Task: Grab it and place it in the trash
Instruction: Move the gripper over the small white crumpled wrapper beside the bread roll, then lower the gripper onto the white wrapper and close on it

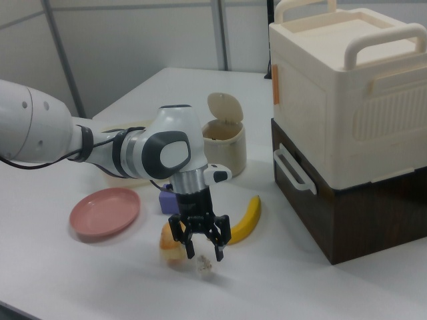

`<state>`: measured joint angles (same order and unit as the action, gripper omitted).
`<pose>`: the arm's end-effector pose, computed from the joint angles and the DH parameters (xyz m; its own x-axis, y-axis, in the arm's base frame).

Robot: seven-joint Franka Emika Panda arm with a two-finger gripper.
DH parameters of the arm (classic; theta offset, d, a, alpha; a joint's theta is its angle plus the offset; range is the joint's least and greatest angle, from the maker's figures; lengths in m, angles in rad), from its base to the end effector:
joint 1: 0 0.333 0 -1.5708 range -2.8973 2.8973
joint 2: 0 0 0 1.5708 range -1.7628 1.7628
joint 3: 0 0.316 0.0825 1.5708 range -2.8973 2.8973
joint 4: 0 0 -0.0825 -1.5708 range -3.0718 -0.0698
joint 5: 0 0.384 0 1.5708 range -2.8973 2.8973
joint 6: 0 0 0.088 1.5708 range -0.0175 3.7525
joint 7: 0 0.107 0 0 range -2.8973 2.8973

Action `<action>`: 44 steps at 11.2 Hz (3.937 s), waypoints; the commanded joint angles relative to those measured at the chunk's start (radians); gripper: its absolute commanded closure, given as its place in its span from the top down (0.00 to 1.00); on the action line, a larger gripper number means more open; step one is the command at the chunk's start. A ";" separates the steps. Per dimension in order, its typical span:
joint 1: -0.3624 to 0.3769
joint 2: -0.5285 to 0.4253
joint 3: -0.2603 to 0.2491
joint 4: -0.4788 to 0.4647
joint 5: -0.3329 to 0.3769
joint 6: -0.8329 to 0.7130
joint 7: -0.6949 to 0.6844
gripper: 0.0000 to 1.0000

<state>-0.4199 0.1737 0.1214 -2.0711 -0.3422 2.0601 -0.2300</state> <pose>0.5260 -0.1816 0.3362 0.9637 0.0927 -0.2504 0.1430 -0.9712 0.1906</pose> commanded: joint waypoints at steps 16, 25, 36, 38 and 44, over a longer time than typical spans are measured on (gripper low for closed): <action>0.013 0.032 0.000 0.019 -0.067 0.009 0.023 0.83; 0.015 0.038 0.020 0.022 -0.067 0.020 0.004 1.00; 0.029 0.110 0.052 0.069 -0.067 0.041 0.015 0.40; 0.030 0.107 0.052 0.071 -0.069 0.041 0.055 0.87; 0.030 0.096 0.050 0.060 -0.081 0.037 0.103 0.99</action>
<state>-0.4054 0.2883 0.1834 -1.9924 -0.4098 2.0843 -0.1646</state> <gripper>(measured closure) 0.000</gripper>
